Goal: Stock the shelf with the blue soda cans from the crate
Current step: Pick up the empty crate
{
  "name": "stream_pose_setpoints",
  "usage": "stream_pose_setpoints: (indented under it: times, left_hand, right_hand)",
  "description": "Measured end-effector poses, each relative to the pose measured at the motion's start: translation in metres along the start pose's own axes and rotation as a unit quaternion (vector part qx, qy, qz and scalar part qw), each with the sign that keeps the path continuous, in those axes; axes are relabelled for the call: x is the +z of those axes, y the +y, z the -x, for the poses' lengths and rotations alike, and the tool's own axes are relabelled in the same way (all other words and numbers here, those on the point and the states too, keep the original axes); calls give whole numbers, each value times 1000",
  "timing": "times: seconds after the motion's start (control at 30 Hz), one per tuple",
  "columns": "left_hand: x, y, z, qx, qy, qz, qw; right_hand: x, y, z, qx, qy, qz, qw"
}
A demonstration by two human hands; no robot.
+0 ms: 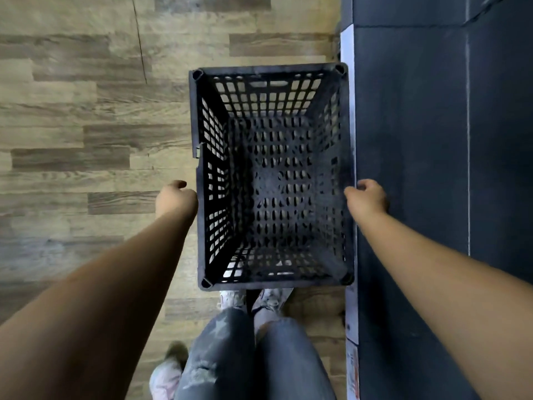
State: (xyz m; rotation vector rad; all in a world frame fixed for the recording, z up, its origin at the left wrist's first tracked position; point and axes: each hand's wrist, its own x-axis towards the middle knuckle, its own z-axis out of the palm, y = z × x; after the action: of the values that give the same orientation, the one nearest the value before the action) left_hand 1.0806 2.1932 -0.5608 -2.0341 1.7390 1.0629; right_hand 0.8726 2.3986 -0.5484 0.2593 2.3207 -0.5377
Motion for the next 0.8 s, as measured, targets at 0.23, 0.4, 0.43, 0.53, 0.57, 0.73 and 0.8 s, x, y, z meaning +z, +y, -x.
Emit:
stream_pose_setpoints:
  times: [0.23, 0.4, 0.43, 0.53, 0.57, 0.73, 0.8]
  left_hand:
    - [33, -10, -46, -41, -103, 172, 979]
    - [36, -13, -59, -69, -98, 229, 966]
    - [34, -12, -57, -85, -98, 238, 963]
    - [28, -8, -58, -122, -122, 265, 949]
    - [25, -7, -57, -126, -129, 267, 947]
    - [3, -9, -50, -131, -125, 273, 945]
    - [-12, -5, -41, -122, -130, 272, 946]
  right_hand:
    - [26, 17, -46, 37, -20, -19, 999]
    - [32, 17, -53, 49, -42, -73, 995]
    - [30, 14, -53, 59, -48, -82, 994]
    - [20, 5, -53, 116, -90, -114, 982]
    - [18, 4, -52, 127, -101, -121, 979]
    - [2, -3, -36, 134, -130, -117, 975]
    - [-8, -8, -24, 132, -136, -118, 975]
